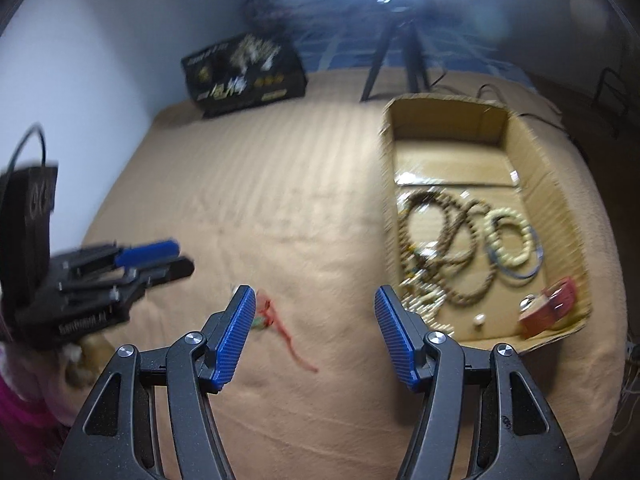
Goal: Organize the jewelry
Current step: 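Move both tools back toward the jade pendant and loose pearl, then close the left tool on the white pearl while the right tool grips the jade pendant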
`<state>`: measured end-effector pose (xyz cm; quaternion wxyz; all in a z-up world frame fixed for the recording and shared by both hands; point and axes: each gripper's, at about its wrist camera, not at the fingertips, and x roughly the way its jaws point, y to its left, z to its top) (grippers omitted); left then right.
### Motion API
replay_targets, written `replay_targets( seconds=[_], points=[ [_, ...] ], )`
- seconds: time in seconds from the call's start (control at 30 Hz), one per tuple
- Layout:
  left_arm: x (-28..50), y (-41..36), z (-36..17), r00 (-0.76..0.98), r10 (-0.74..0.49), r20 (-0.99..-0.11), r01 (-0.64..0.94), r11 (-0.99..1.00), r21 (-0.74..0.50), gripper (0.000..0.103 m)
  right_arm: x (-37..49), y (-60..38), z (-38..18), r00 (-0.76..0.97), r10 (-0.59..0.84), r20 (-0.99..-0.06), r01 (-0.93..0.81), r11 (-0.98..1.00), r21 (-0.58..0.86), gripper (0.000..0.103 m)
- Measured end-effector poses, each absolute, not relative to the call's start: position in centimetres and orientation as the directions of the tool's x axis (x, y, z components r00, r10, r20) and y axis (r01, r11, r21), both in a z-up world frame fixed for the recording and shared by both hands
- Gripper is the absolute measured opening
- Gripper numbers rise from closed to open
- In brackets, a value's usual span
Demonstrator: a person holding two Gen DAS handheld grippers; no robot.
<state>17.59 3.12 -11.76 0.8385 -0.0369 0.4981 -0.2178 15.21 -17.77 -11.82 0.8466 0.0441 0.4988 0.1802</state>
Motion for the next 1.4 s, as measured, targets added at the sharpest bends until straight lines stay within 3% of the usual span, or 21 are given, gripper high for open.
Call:
replay_targets(
  seconds=[0.37,0.87,1.4],
  points=[
    [17.4,2.8,-15.9,0.333,-0.375,-0.865,0.402,0.886,-0.230,0.018,13.6,-14.5,-15.5,0.382,0.321,-0.867,-0.352,0.917,0.184,0.061],
    [18.7,0.8,-18.6,0.294,-0.372,-0.880,0.451,0.866,-0.215,0.017,14.0,-12.1,-17.8,0.354,0.318,-0.879,-0.414,0.897,0.158,0.060],
    [19.0,1.0,-18.7,0.307,-0.372,-0.876,0.458,0.865,-0.207,0.010,14.8,-10.1,-18.9,0.385,0.290,-0.876,-0.441,0.892,0.101,0.060]
  ],
)
